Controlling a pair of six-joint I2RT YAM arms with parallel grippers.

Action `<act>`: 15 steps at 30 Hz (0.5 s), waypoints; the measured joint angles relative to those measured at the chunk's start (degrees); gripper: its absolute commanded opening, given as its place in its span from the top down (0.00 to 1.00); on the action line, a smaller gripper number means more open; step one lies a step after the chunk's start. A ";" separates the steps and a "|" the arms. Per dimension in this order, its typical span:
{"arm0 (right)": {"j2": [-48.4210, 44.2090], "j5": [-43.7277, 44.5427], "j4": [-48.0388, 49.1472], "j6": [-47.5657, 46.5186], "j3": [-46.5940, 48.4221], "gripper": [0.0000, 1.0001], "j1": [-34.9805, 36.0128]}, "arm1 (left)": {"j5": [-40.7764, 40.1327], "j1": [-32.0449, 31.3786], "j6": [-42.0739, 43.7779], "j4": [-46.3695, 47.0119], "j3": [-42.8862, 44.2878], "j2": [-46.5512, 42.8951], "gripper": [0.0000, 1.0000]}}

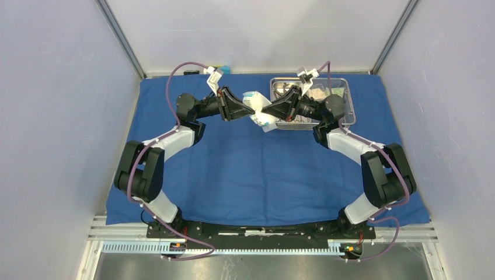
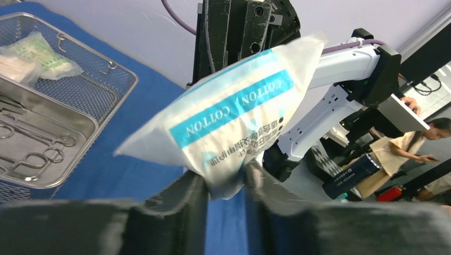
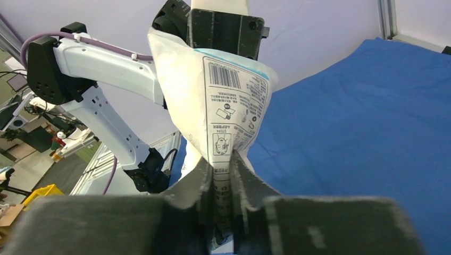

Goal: Open and lay out the surgical kit
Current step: Pick up the medical item from the container.

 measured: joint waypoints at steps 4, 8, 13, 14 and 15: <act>0.00 -0.48 -1.20 -1.40 0.00 0.54 0.00 | 0.72 0.13 -0.63 0.28 0.09 0.42 0.98; -0.11 -0.83 -6.27 -6.01 0.24 0.31 0.04 | 2.29 0.13 0.57 -2.91 0.63 0.50 0.98; -2.10 -0.42 -21.55 -18.95 1.46 0.18 -0.35 | 3.26 1.11 19.32 -31.15 4.70 -2.49 0.98; -2.84 0.13 -25.40 -22.36 1.90 0.18 -0.46 | 1.55 1.40 28.02 -44.15 7.67 -3.72 0.98; -3.96 0.90 -30.49 -26.80 2.58 0.17 -0.50 | -1.03 1.73 35.54 -54.03 10.49 -4.57 0.98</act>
